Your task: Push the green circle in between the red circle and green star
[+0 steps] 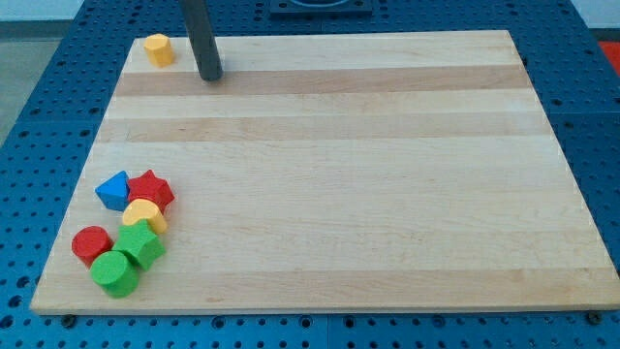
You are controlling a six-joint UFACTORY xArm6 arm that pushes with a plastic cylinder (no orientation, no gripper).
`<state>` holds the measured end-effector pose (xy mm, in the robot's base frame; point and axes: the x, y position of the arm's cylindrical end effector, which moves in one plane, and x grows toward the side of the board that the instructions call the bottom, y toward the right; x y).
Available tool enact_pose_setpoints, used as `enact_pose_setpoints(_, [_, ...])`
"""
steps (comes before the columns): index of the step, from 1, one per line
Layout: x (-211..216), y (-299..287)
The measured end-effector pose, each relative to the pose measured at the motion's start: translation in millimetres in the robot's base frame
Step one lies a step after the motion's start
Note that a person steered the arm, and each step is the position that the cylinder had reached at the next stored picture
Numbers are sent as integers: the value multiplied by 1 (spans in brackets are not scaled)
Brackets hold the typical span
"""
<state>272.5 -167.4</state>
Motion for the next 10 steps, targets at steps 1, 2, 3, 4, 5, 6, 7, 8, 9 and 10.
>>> enact_pose_setpoints(1, [-16,-9])
enact_pose_setpoints(2, [-28,-18])
enact_pose_setpoints(3, [-28,-20])
enact_pose_setpoints(4, [-15,-20])
enact_pose_setpoints(5, [12,-20])
enact_pose_setpoints(6, [38,-16])
enact_pose_setpoints(7, [66,-7])
enact_pose_setpoints(8, [94,2])
enact_pose_setpoints(9, [122,12])
enact_pose_setpoints(10, [151,28])
